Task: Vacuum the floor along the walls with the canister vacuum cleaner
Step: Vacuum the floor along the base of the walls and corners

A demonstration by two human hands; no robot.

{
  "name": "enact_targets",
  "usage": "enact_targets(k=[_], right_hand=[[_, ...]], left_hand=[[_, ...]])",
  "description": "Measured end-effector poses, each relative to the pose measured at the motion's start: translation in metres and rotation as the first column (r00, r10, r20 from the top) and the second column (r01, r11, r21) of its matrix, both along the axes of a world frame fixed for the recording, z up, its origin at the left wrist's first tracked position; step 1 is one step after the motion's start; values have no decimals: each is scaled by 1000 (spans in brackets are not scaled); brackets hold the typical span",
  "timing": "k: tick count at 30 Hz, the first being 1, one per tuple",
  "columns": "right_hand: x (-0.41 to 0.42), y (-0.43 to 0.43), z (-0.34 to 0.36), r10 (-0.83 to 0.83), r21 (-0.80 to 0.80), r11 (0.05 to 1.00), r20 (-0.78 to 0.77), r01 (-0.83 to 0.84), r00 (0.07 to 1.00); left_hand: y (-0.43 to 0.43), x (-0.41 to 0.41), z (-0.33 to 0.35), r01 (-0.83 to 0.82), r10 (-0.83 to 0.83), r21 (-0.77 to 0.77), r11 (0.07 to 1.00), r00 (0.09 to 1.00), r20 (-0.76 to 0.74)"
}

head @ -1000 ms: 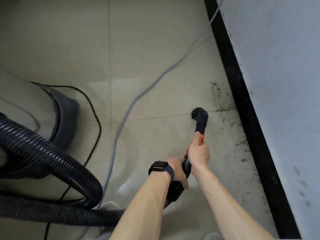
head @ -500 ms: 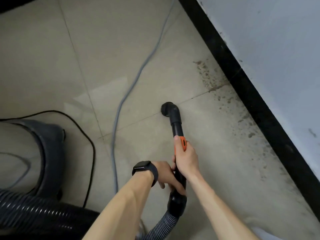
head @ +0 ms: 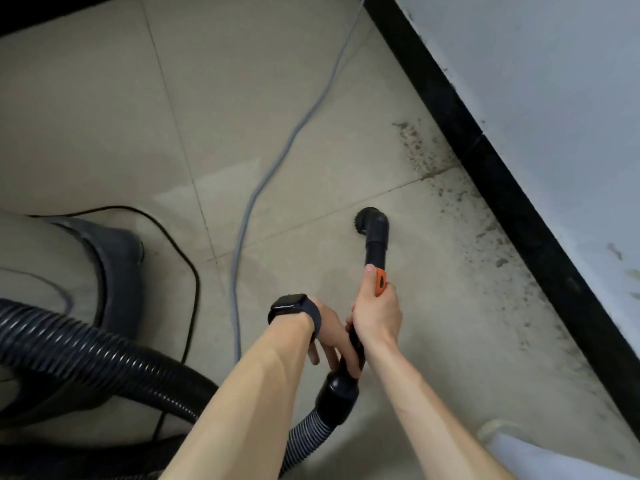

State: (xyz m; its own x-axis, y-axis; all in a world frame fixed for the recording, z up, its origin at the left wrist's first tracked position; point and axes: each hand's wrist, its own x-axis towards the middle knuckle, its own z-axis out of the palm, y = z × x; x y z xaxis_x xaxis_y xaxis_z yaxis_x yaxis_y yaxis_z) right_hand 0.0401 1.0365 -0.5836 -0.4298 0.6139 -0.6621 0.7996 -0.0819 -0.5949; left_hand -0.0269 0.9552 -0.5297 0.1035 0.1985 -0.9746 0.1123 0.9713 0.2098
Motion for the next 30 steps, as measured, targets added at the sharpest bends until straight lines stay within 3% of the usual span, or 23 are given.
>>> enact_targets(k=[4,10,21,30], right_hand=[[-10,19,-5,-155,-44,987,-72,152,985],[-64,49,-12,-162,-61,986,-118,156,980],[-137,53,-10,-24,-223,974,-208,-24,978],[-192,59,4,206,93,975,-36,-202,978]], left_hand=[[22,1,-16,7,-4,41,999,997,-73],[34,-9,-27,-111,171,198,974,932,-319],[19,-34,-40,-350,467,330,877,781,-414],[25,-36,-48,-496,688,490,717,614,-386]])
